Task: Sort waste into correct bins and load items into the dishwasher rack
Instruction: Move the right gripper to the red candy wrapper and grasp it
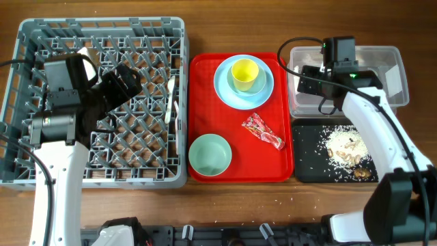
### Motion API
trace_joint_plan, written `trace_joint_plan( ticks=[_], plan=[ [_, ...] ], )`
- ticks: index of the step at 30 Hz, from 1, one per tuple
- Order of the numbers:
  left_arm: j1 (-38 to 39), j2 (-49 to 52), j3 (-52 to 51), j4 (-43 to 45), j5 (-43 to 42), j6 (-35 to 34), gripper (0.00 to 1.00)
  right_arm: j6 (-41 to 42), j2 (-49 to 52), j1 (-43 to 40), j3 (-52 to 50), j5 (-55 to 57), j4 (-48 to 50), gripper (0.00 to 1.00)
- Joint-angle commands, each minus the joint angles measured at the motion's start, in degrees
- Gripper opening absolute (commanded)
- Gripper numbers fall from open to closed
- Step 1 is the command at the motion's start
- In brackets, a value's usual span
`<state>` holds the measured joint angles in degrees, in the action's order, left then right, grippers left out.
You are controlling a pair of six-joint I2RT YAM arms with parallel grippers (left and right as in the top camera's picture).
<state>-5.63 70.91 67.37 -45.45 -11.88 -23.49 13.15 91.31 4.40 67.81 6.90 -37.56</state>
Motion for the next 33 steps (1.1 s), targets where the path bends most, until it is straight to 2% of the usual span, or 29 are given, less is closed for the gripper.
trace_joint_plan(
  ticks=[1, 3, 5, 9, 10, 13, 18, 21, 28, 33],
  plan=[
    [-0.2, -0.3, 0.7, 0.1, -0.3, -0.6, 1.0, -2.6, -8.4, 0.1, 3.0, -15.0, -3.5, 0.82],
    [-0.2, -0.3, 0.7, 0.1, -0.3, -0.6, 1.0, -6.2, -11.4, 0.2, 3.0, -24.1, -8.6, 0.81],
    [-0.2, -0.3, 0.7, 0.1, -0.3, -0.6, 1.0, -6.8, -12.5, 0.2, 3.0, -27.1, -14.3, 0.78],
    [-0.2, -0.3, 0.7, 0.1, -0.3, -0.6, 1.0, -7.4, -12.2, 2.3, 0.7, -28.4, -20.0, 0.63],
    [-0.2, -0.3, 0.7, 0.1, -0.3, -0.6, 1.0, -8.6, -12.2, 3.7, -0.2, -29.3, -20.4, 0.54],
    [-0.2, -0.3, 0.7, 0.1, -0.3, -0.6, 1.0, -8.4, -12.1, 10.0, -2.3, -29.1, -19.0, 0.37],
    [-0.2, -0.3, 0.7, 0.1, -0.3, -0.6, 1.0, 0.8, -11.6, 20.0, -6.6, -16.3, -14.1, 0.35],
    [-0.2, -0.3, 0.7, 0.1, -0.3, -0.6, 1.0, 3.5, -10.9, 22.6, -8.7, -11.6, -12.2, 0.35],
    [-0.2, -0.3, 0.7, 0.1, -0.3, -0.6, 1.0, 3.3, -10.9, 23.4, -17.4, -8.9, -1.6, 0.33],
    [-0.2, -0.3, 0.7, 0.1, -0.3, -0.6, 1.0, 3.5, -10.8, 23.4, -21.1, -2.4, 3.5, 0.34]
  ],
)
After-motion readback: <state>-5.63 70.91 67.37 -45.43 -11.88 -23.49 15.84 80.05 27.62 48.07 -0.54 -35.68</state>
